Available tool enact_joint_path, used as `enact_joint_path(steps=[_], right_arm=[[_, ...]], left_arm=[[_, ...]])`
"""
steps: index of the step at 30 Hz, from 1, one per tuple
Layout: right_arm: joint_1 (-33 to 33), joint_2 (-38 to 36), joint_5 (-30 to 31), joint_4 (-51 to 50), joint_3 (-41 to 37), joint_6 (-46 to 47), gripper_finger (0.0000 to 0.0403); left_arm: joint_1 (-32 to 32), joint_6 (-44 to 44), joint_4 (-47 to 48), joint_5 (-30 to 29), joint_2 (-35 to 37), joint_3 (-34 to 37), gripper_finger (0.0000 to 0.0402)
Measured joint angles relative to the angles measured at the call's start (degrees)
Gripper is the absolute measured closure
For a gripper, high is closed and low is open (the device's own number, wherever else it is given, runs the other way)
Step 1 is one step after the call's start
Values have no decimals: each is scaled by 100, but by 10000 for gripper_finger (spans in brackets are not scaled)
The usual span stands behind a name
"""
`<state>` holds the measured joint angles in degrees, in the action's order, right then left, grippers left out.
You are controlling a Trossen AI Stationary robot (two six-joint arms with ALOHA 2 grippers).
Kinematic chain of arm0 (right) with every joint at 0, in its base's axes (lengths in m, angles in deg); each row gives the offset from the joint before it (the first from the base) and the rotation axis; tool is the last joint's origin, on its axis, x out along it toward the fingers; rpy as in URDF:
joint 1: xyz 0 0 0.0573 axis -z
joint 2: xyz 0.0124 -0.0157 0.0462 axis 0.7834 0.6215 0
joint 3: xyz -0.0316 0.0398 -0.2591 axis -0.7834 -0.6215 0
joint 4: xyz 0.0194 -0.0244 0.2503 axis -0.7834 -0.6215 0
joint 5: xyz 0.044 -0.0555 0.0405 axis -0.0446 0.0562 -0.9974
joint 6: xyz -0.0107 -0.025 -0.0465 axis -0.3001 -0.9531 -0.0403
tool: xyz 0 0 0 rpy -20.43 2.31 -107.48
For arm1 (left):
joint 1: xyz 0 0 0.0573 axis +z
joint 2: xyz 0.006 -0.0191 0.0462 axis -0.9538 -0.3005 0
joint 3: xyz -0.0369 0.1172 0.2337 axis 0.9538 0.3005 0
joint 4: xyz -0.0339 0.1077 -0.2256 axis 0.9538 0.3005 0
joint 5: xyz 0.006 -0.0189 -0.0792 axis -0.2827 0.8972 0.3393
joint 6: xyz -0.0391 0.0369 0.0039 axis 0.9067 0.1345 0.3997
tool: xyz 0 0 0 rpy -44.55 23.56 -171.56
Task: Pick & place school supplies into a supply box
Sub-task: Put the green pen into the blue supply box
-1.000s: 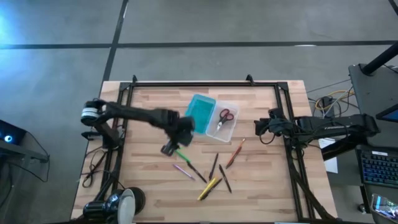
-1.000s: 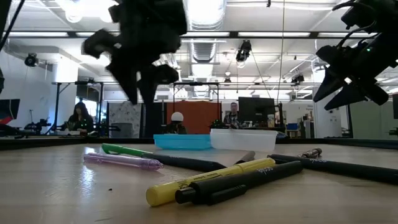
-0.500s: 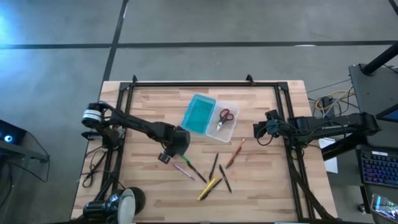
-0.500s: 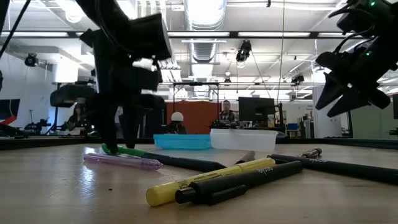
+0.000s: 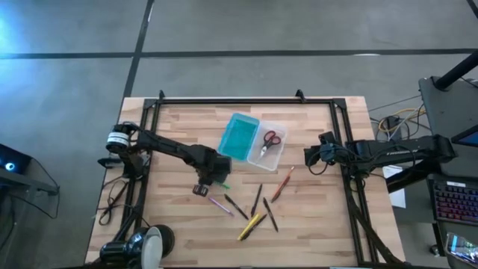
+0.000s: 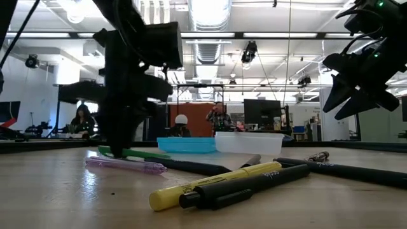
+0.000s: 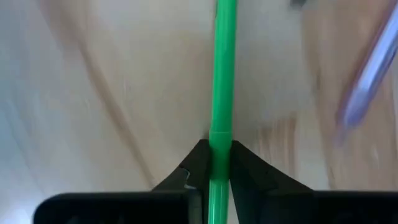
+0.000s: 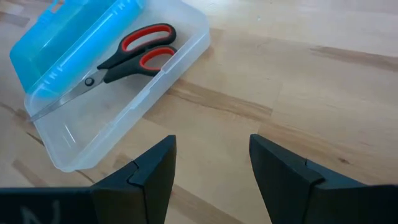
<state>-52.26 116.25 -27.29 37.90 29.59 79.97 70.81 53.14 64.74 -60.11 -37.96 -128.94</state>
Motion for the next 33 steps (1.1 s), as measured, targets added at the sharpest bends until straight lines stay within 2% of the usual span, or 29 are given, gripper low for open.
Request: enact_joint_path(steps=[2,6,11,15,19,26,29,33], right_arm=[[0,0,24,-3,0,2,209],[0,0,178,-3,0,90,209],[6,3,462,6,0,614,209],[36,75,187,79,0,567,209],[35,155,50,158,0,515,209],[37,249,51,172,0,524,209],[37,264,51,169,0,591,209],[37,262,51,168,0,594,209]], left_arm=[[97,459,188,189,129,-170,379],[571,1823,-102,449,404,-517,379],[1555,3918,-1552,1477,194,-965,379],[1715,4053,-2035,1571,-120,-1518,379],[1683,3995,-2015,1620,-760,-2357,379],[1650,5129,-2027,1702,-2136,-4043,379],[1653,5474,-2023,1715,-2516,-4334,379],[1610,5729,-1999,1565,-2716,-4238,379]])
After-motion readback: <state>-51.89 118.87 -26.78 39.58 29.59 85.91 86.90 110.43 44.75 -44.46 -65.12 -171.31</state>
